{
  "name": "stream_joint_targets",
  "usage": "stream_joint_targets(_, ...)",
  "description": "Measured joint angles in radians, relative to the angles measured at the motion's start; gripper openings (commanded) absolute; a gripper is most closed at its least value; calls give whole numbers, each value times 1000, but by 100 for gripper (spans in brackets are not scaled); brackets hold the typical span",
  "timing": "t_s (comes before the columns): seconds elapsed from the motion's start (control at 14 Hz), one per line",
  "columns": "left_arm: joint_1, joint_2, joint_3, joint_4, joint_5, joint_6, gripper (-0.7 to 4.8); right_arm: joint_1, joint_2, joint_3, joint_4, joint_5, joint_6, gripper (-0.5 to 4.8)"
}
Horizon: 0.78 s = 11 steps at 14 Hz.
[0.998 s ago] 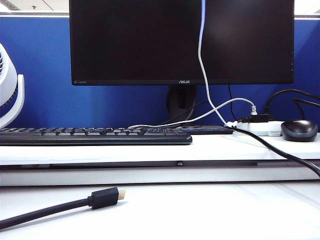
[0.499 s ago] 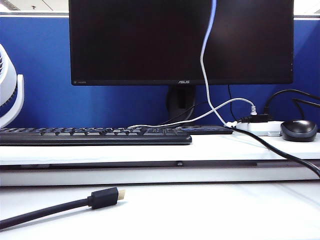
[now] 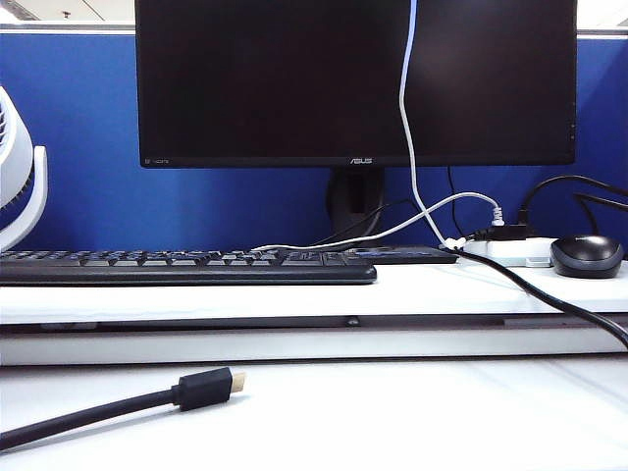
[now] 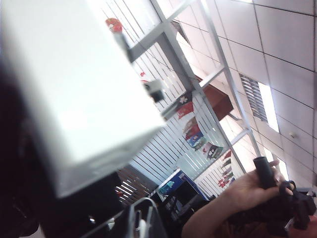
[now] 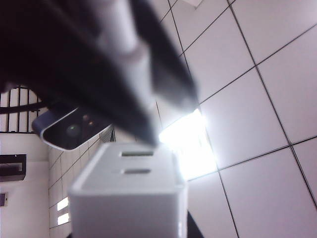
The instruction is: Pick up the Type-C charging cable and the charging base, insert one end of the Type-C charger into the corresponding slot on the base, and finally place the plugged-in charger back on the table.
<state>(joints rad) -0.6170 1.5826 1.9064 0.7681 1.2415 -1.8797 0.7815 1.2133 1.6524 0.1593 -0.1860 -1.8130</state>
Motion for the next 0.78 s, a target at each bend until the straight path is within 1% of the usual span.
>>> stream_joint_targets(0.14,0,0,0,85,-11,-93,-6,0,2,0,17,-44,-2,-1)
stream_joint_targets(0.21,0,0,0,122,-21,-149,-6,0,8,0,75,-64,8,-1)
stream_joint_targets(0.29,0,0,0,137,-28,-166,-6,0,10,0,87,-66,9,-1)
stream_joint_targets(0.36,-15,0,0,164,-37,-187,-6,6,34,0,164,-89,65,-1)
stream_joint_targets(0.5,-15,0,0,183,-2,-181,-6,6,35,0,174,-73,74,-1)
stream_joint_targets(0.57,-14,0,0,187,6,-153,-6,6,35,0,175,-33,91,-1)
stream_joint_targets(0.64,-15,0,0,189,14,-101,-6,6,34,0,173,33,129,-1)
stream_joint_targets(0.71,-13,0,0,190,19,-26,-6,6,30,-1,165,116,185,-1)
stream_joint_targets(0.78,17,0,0,96,53,367,-6,2,9,1,-39,583,672,-1)
